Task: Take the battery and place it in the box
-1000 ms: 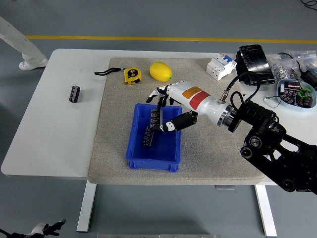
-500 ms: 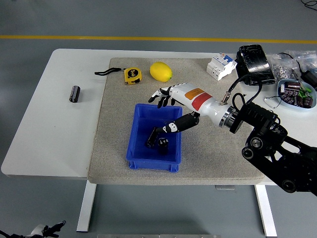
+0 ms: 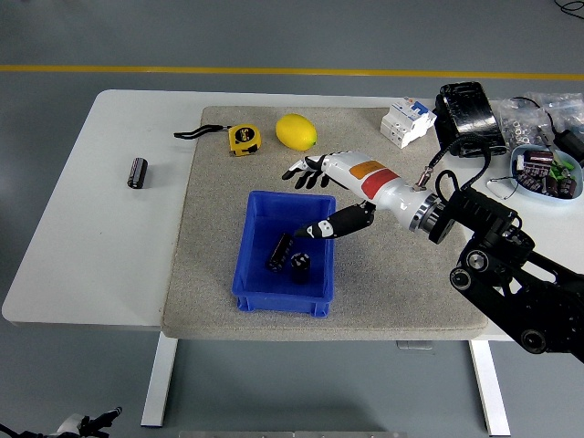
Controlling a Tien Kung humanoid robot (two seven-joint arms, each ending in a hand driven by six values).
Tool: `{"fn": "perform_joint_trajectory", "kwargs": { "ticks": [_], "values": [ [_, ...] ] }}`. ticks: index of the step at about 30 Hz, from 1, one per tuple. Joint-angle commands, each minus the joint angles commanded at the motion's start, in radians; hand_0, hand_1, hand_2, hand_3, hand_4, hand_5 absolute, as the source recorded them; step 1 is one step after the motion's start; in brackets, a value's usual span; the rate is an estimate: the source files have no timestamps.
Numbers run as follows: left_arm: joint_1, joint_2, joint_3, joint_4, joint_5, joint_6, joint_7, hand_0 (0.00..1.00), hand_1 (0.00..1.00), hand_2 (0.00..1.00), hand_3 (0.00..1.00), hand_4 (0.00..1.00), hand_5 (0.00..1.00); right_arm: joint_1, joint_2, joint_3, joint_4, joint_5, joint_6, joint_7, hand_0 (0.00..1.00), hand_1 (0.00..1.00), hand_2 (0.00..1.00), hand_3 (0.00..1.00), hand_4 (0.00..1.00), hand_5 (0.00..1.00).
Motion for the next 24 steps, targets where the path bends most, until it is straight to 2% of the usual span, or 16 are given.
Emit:
{"fn": "perform_joint_trajectory", "kwargs": {
  "ticks": [3, 4, 9, 10, 15, 16, 20, 21, 22, 24],
  "values": [
    [0.001, 0.000, 0.002, 0.000, 0.000, 0.000, 0.002, 0.670, 0.593, 0.722, 0.703, 0.712, 0.713, -0.008, 0.002, 0.012, -0.004, -0.004, 0.013, -0.005, 0.604, 0.636, 0.714, 0.817, 0.998, 0.350],
    [0.002, 0.000, 0.002, 0.000, 0.000, 0.000, 0.002, 0.670, 0.590, 0.721, 0.703, 0.712, 0.713, -0.010, 0.003, 0.014, -0.005, -0.007, 0.020, -0.008, 0.784, 0.754, 0.877, 0.940, 0.998, 0.369],
    [0.005, -0.002, 0.001, 0.000, 0.000, 0.001, 0.005, 0.670, 0.590, 0.721, 0.703, 0.712, 0.713, -0.025, 0.007, 0.042, -0.016, -0.025, 0.077, -0.031, 0.784, 0.754, 0.877, 0.940, 0.998, 0.369],
    [0.005, -0.002, 0.002, 0.000, -0.001, 0.002, 0.005, 0.670, 0.592, 0.722, 0.703, 0.711, 0.712, -0.030, 0.007, 0.051, -0.018, -0.026, 0.083, -0.032, 0.929, 0.867, 0.961, 0.998, 0.998, 0.505],
    [0.005, -0.004, 0.006, 0.000, -0.009, 0.003, 0.005, 0.670, 0.592, 0.722, 0.703, 0.711, 0.712, -0.062, 0.001, 0.119, -0.022, -0.021, 0.093, -0.034, 0.929, 0.867, 0.961, 0.998, 0.998, 0.505],
    [0.005, -0.004, 0.005, 0.000, -0.009, 0.003, 0.005, 0.669, 0.595, 0.722, 0.701, 0.710, 0.712, -0.073, -0.003, 0.143, -0.022, -0.018, 0.094, -0.033, 0.979, 0.913, 0.979, 0.998, 0.998, 0.589],
    [0.006, -0.005, 0.002, 0.000, -0.008, 0.004, 0.005, 0.669, 0.595, 0.722, 0.701, 0.710, 0.712, -0.109, -0.024, 0.228, -0.021, 0.030, 0.092, -0.025, 0.979, 0.913, 0.979, 0.998, 0.998, 0.589],
    [0.006, -0.005, 0.002, 0.000, -0.008, 0.004, 0.005, 0.669, 0.595, 0.722, 0.701, 0.710, 0.712, -0.117, -0.029, 0.249, -0.022, 0.049, 0.087, -0.020, 0.979, 0.913, 0.979, 0.998, 0.998, 0.589],
    [0.007, -0.005, 0.000, 0.000, -0.007, 0.004, 0.005, 0.667, 0.596, 0.725, 0.700, 0.710, 0.712, -0.126, -0.035, 0.270, -0.025, 0.072, 0.072, -0.010, 0.998, 0.983, 0.982, 0.998, 0.998, 0.714],
    [0.007, -0.006, -0.004, 0.000, -0.003, 0.004, 0.005, 0.667, 0.596, 0.725, 0.700, 0.710, 0.712, -0.152, -0.049, 0.313, -0.031, 0.127, 0.033, 0.015, 0.998, 0.983, 0.982, 0.998, 0.998, 0.714]
  ]
}}
